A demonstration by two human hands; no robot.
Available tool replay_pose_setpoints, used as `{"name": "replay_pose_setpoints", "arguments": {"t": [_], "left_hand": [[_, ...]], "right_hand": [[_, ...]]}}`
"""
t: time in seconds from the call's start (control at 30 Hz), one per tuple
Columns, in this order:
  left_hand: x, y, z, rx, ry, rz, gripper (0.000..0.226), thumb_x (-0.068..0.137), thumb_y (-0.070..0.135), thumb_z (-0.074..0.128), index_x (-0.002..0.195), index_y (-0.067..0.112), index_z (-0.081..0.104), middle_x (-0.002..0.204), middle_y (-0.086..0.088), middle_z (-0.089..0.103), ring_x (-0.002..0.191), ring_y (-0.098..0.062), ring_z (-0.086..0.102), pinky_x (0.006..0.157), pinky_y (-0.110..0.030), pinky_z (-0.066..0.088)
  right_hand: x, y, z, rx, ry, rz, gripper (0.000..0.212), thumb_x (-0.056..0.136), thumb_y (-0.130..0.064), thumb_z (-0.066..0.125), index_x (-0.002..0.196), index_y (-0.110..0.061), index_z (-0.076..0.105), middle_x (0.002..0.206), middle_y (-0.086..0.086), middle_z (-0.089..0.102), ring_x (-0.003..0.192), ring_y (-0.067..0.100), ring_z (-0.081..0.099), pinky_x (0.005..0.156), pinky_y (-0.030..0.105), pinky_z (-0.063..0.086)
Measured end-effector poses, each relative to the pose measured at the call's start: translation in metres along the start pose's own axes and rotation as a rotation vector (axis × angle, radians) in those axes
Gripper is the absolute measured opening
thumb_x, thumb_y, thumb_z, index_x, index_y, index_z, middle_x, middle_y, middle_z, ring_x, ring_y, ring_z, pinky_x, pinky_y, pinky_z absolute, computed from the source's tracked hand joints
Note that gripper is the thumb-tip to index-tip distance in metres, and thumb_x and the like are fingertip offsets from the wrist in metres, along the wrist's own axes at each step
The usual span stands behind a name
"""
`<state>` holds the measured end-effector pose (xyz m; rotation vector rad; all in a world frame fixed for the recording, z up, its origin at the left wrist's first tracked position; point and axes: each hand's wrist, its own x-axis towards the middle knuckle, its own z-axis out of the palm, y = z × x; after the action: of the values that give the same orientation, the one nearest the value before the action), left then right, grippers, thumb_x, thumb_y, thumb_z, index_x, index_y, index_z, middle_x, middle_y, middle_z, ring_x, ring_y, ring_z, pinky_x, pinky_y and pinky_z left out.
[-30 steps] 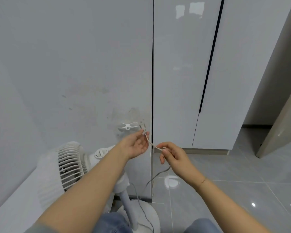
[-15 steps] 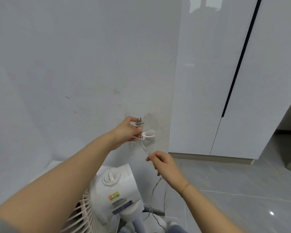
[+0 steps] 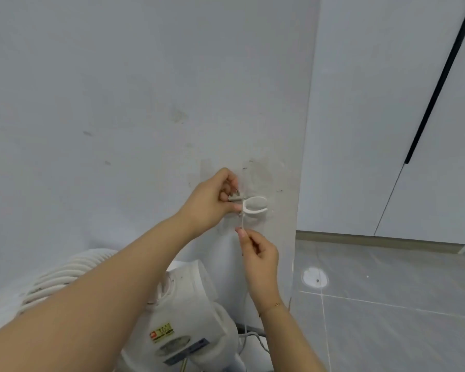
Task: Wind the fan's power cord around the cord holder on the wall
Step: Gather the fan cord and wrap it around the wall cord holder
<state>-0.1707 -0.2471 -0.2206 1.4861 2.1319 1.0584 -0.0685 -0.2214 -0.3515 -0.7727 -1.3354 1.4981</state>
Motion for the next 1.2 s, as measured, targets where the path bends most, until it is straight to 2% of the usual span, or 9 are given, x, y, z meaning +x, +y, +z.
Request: {"name": "replay_pose_setpoints", "arguments": {"t": [0.1, 0.27, 0.4, 0.57, 0.73, 0.9, 1.03, 1.2], "left_hand": [[-0.001, -0.006, 0.002, 0.201, -0.008, 0.139, 0.028, 0.079, 0.010, 0.070, 0.104, 0.019, 0.061, 0.081, 0.008, 0.054, 0.077, -0.015, 0.053, 0.078, -0.020, 0.045], [0.001, -0.010, -0.007, 0.446, -0.010, 0.216, 0.018, 0.085, 0.014, 0.063, 0.101, 0.021, 0.058, 0.095, 0.002, 0.062, 0.087, -0.017, 0.059, 0.083, -0.035, 0.049], [0.000, -0.007, -0.014, 0.538, -0.005, 0.300, 0.016, 0.088, 0.013, 0.060, 0.102, 0.021, 0.057, 0.095, 0.005, 0.060, 0.086, -0.013, 0.058, 0.079, -0.026, 0.047], [-0.001, -0.004, -0.019, 0.521, 0.011, 0.242, 0.016, 0.087, 0.016, 0.061, 0.101, 0.023, 0.056, 0.098, 0.004, 0.060, 0.084, -0.015, 0.059, 0.078, -0.027, 0.047], [-0.004, 0.003, -0.005, 0.289, 0.021, 0.072, 0.021, 0.079, 0.018, 0.072, 0.096, 0.020, 0.059, 0.094, 0.005, 0.059, 0.072, -0.014, 0.057, 0.071, -0.020, 0.047], [-0.004, -0.005, 0.009, 0.242, 0.157, 0.076, 0.021, 0.080, 0.015, 0.070, 0.099, 0.014, 0.061, 0.092, -0.002, 0.066, 0.082, -0.018, 0.061, 0.081, -0.028, 0.051], [-0.002, -0.011, 0.011, 0.232, 0.204, 0.083, 0.019, 0.082, 0.017, 0.068, 0.098, 0.017, 0.058, 0.091, -0.002, 0.065, 0.084, -0.020, 0.061, 0.083, -0.036, 0.052], [0.001, -0.017, 0.011, 0.163, 0.246, 0.040, 0.019, 0.082, 0.019, 0.069, 0.092, 0.021, 0.054, 0.092, -0.005, 0.066, 0.085, -0.021, 0.063, 0.083, -0.037, 0.053]], "right_hand": [[-0.001, 0.007, 0.000, 0.102, 0.039, -0.014, 0.010, 0.091, -0.023, 0.063, 0.092, -0.020, 0.072, 0.061, -0.011, 0.053, 0.058, 0.007, 0.042, 0.058, 0.024, 0.039], [0.010, 0.007, 0.002, 0.129, 0.037, -0.030, 0.006, 0.088, -0.016, 0.066, 0.089, -0.016, 0.072, 0.068, -0.003, 0.060, 0.062, 0.006, 0.049, 0.062, 0.017, 0.046], [0.017, 0.006, 0.007, 0.196, -0.009, -0.009, 0.010, 0.087, -0.012, 0.067, 0.093, -0.007, 0.073, 0.070, 0.005, 0.063, 0.057, 0.002, 0.051, 0.060, 0.014, 0.046], [0.023, 0.003, 0.011, 0.283, 0.042, 0.021, 0.008, 0.085, -0.010, 0.069, 0.089, -0.011, 0.076, 0.067, 0.003, 0.064, 0.057, 0.010, 0.046, 0.056, 0.018, 0.043], [0.022, -0.001, 0.018, 0.340, 0.087, 0.064, 0.011, 0.086, -0.007, 0.067, 0.091, -0.001, 0.075, 0.060, -0.006, 0.062, 0.052, 0.001, 0.048, 0.055, 0.015, 0.043], [0.020, -0.002, 0.016, 0.336, 0.045, 0.054, 0.011, 0.086, -0.007, 0.066, 0.090, -0.002, 0.075, 0.057, -0.009, 0.060, 0.053, 0.000, 0.049, 0.057, 0.013, 0.045], [0.021, -0.001, 0.014, 0.299, 0.023, 0.026, 0.011, 0.087, -0.009, 0.066, 0.093, -0.010, 0.075, 0.068, -0.010, 0.068, 0.064, -0.001, 0.058, 0.065, 0.013, 0.048], [0.019, -0.002, 0.018, 0.289, 0.041, 0.005, 0.013, 0.089, -0.008, 0.062, 0.097, -0.007, 0.074, 0.081, -0.004, 0.071, 0.074, -0.005, 0.062, 0.070, 0.011, 0.049]]}}
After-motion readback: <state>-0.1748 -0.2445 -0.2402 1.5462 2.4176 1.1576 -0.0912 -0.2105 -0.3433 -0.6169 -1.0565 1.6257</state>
